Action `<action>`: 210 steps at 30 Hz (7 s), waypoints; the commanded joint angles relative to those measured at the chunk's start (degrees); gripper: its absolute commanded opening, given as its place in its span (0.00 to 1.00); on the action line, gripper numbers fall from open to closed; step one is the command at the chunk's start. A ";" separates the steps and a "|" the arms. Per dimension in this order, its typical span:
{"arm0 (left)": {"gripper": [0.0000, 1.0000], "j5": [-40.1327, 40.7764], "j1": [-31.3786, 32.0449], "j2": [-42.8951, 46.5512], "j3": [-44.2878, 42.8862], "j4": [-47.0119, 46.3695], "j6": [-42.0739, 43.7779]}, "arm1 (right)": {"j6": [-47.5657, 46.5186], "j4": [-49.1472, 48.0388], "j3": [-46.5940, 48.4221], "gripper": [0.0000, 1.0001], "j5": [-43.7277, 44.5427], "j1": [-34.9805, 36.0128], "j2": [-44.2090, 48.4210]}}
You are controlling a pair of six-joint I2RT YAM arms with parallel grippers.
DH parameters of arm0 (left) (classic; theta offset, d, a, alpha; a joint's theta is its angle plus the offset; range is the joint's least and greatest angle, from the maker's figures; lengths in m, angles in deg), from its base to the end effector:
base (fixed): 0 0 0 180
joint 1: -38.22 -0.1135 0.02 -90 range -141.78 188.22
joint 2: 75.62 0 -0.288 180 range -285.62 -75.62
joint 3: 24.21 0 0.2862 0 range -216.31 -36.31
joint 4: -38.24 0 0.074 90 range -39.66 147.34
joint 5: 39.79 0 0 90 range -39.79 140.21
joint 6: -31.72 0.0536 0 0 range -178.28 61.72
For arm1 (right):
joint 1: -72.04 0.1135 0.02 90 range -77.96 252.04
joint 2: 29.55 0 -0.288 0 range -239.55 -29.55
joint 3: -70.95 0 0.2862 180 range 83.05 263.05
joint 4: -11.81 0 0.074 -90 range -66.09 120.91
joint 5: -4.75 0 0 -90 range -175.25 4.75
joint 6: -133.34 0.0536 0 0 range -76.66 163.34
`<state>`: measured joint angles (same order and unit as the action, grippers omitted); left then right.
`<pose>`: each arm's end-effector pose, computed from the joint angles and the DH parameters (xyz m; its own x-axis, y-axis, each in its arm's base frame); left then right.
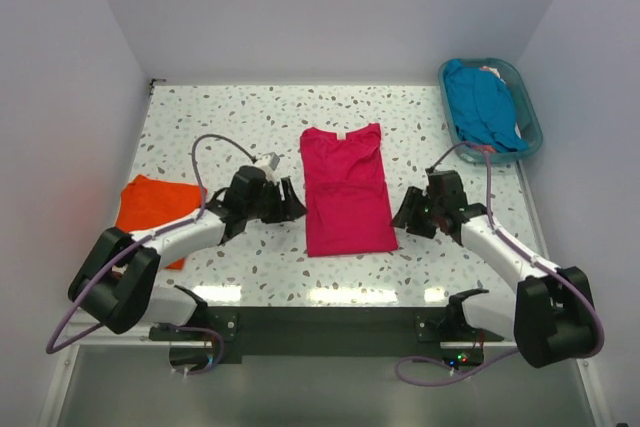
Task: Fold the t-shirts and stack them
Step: Fold the tshirt, then neatly place the folded tshirt to the corner
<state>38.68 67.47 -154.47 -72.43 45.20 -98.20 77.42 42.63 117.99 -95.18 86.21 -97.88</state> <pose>0.2660 -0.1612 0.1731 -0.8041 -0.2703 -0.5295 0.1316 0.7876 -0.6020 0.2481 0.0722 0.1772 -0.8264 0.3606 -0.4324 0.1440 0.8778 0.4569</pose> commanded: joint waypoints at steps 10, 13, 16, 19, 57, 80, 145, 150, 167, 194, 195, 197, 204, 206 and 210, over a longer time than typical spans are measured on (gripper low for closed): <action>0.70 -0.25 12.05 4.76 10.45 -0.21 -6.75 | 1.07 3.70 -8.83 0.57 -0.96 1.12 6.11; 0.67 1.33 12.84 4.58 11.07 -0.83 -7.80 | 2.82 1.59 -9.54 0.56 -0.88 2.60 4.80; 0.65 3.00 13.72 3.36 11.07 -1.18 -8.77 | 3.70 0.18 -9.71 0.54 -0.09 4.80 3.21; 0.60 2.83 14.34 1.60 11.07 -2.93 -9.38 | 4.85 -1.23 -10.06 0.49 0.70 5.86 2.16; 0.00 11.35 20.33 19.09 -5.34 23.78 -8.51 | 5.03 22.07 0.64 0.00 7.20 16.59 28.89; 0.00 -3.24 -6.48 -17.81 -38.65 10.25 -1.04 | -3.59 5.45 42.04 0.00 2.91 -0.90 -23.83; 0.00 11.18 0.90 -16.87 -18.12 11.47 4.77 | -8.16 4.57 30.28 0.00 16.00 4.55 -29.93; 0.00 10.04 0.63 -14.84 -15.48 10.51 4.24 | -8.60 4.22 28.96 0.00 16.61 3.93 -29.40; 0.58 4.42 -0.77 -5.62 -13.88 11.73 4.94 | -9.30 5.53 29.39 0.48 16.09 4.20 -25.01; 0.72 -1.31 -7.11 -32.86 -28.66 13.85 7.23 | -9.74 4.84 43.90 0.34 10.73 6.48 -46.18; 0.71 -1.04 -6.15 -33.30 -28.92 13.85 7.23 | -9.74 4.83 44.16 0.34 10.38 6.31 -46.62; 0.67 -0.16 -4.66 -35.05 -29.71 14.11 6.79 | -9.83 4.66 44.95 0.34 8.89 5.69 -46.98; 0.54 -0.42 -2.01 -36.46 -29.71 12.35 4.77 | -10.79 5.80 47.68 0.34 5.98 5.43 -47.15; 0.47 -1.21 -0.96 -36.73 -30.85 12.35 4.16 | -10.97 6.24 48.64 0.34 5.28 5.43 -47.15; 0.26 -1.92 -0.25 -36.38 -33.75 13.75 2.22 | -11.41 7.99 50.84 0.34 5.01 5.43 -45.93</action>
<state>36.89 66.09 -188.87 -104.41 53.92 -94.99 67.30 49.82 165.26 -88.58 91.83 -144.70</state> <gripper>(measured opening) 0.299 0.343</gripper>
